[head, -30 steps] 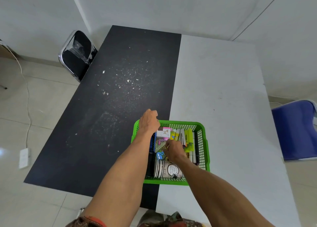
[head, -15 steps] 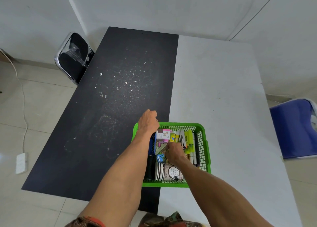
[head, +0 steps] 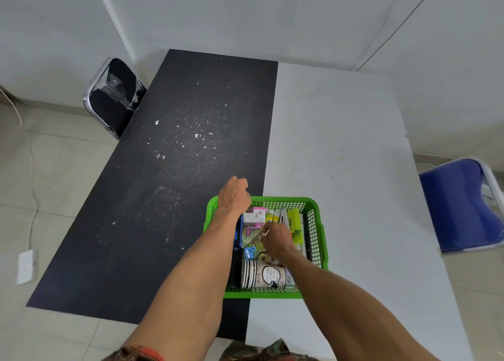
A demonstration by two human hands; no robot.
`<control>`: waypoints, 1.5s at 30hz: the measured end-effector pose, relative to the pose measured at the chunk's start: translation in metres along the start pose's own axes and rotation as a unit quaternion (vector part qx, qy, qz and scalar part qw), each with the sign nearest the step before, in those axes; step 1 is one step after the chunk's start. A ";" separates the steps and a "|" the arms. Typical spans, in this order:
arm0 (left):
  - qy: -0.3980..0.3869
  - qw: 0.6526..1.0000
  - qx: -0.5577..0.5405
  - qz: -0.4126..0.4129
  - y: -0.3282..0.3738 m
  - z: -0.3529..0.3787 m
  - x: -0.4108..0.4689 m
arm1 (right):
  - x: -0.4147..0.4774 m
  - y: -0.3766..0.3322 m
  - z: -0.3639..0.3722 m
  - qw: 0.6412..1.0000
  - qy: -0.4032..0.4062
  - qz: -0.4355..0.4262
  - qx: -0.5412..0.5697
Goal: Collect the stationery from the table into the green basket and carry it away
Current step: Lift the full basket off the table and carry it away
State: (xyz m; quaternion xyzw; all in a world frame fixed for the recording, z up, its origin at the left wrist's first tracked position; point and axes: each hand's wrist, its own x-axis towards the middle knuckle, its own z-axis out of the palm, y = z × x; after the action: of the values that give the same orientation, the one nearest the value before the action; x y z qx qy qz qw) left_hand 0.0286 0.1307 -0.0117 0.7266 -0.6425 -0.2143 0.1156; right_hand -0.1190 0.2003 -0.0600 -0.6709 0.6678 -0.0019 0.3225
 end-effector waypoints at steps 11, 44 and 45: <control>0.027 0.999 0.011 -0.023 -0.015 -0.011 -0.022 | -0.004 0.024 -0.050 0.992 0.127 0.010 0.019; -0.040 0.954 -0.040 -0.294 -0.045 -0.018 -0.104 | -0.039 0.097 -0.071 0.982 0.073 0.168 0.040; -0.038 0.957 -0.036 -0.285 -0.043 -0.023 -0.102 | -0.039 0.095 -0.075 0.981 0.076 0.171 0.049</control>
State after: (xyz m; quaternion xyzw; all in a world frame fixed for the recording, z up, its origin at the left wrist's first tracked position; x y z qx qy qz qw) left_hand 0.0688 0.2350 0.0057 0.8661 -0.4044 -0.2893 0.0512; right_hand -0.2407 0.2125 -0.0251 -0.5281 0.7943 -0.0306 0.2988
